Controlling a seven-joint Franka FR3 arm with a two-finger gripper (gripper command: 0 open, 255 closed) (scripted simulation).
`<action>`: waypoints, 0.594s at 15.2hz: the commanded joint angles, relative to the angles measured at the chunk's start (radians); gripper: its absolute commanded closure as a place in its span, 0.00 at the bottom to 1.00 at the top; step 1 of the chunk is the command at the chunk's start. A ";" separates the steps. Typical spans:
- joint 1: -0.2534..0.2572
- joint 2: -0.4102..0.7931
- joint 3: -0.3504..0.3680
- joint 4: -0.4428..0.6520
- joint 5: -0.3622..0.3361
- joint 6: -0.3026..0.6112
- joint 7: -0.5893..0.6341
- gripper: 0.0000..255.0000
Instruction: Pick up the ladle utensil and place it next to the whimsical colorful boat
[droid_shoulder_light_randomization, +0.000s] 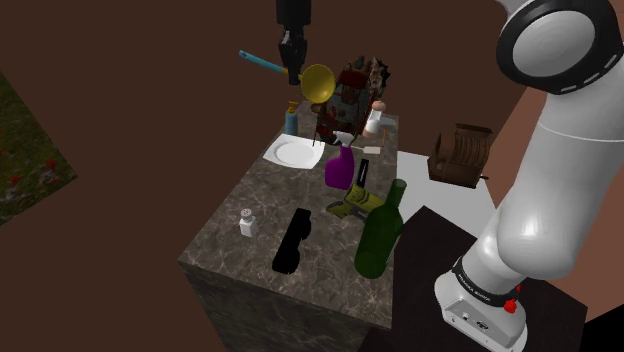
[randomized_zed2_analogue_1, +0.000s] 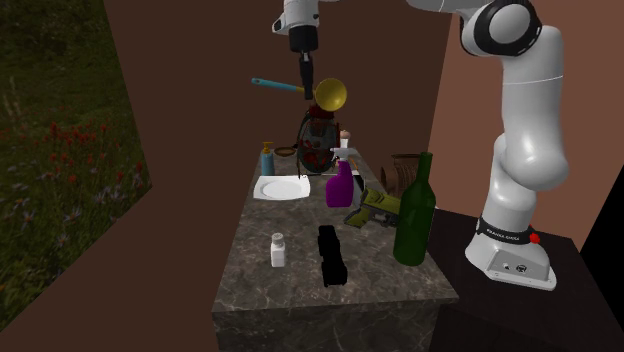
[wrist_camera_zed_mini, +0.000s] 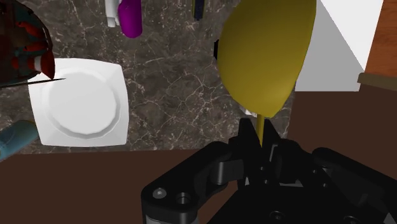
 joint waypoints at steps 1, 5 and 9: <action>0.000 0.017 0.000 0.051 0.000 -0.035 0.004 1.00; -0.041 -0.042 -0.026 -0.017 -0.001 -0.033 -0.063 1.00; -0.093 -0.109 -0.064 -0.103 -0.007 -0.024 -0.157 1.00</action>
